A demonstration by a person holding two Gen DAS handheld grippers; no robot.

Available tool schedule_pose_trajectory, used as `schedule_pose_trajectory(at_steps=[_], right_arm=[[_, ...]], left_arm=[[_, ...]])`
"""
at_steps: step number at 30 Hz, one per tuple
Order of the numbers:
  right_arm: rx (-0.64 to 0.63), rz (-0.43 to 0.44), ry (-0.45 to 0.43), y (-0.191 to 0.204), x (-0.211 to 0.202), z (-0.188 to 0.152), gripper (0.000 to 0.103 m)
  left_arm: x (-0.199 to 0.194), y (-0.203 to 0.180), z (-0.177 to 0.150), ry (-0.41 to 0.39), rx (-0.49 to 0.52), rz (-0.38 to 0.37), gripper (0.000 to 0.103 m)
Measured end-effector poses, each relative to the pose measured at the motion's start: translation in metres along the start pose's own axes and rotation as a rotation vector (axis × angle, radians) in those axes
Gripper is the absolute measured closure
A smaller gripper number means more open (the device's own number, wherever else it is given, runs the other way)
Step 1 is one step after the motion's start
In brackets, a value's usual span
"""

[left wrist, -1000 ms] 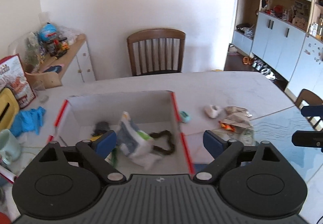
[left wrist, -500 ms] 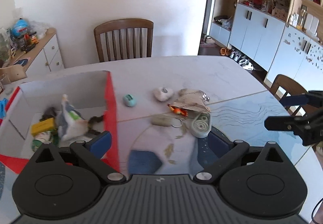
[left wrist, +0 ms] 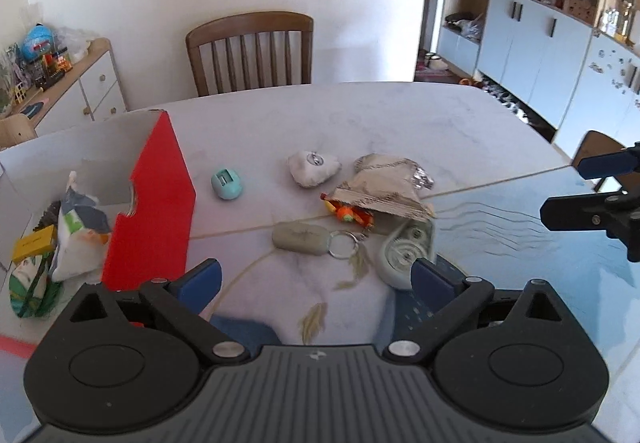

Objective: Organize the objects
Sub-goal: 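Move both grippers back over the remaining items on the table, then grasp the green soap bar with the left gripper while the right gripper grasps the silver snack bag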

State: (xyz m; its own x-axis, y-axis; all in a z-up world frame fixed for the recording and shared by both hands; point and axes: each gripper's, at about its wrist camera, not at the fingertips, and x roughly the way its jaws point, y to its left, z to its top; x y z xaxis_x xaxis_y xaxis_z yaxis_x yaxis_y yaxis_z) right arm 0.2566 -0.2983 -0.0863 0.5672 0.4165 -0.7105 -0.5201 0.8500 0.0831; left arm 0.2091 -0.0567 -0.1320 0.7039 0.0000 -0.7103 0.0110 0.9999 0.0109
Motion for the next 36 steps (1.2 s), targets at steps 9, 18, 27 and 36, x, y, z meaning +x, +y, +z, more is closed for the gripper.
schedule_pose_trajectory(at_steps=[9,18,27,36], right_arm=[[-0.073,0.054,0.04,-0.001,0.052,0.025,0.001],[-0.098,0.068,0.068,0.003,0.099,0.047,0.001],[-0.088,0.085,0.107,0.004,0.135,0.055,0.001],[-0.033,0.142,0.136,-0.005,0.151,0.053,0.016]], left_arm=[[0.048,0.006,0.011,0.009,-0.003,0.028,0.002],[0.083,0.017,0.015,0.042,-0.005,0.049,0.002],[0.098,0.024,0.015,0.056,-0.026,0.008,0.003],[0.104,0.027,0.011,0.07,-0.058,-0.023,0.032]])
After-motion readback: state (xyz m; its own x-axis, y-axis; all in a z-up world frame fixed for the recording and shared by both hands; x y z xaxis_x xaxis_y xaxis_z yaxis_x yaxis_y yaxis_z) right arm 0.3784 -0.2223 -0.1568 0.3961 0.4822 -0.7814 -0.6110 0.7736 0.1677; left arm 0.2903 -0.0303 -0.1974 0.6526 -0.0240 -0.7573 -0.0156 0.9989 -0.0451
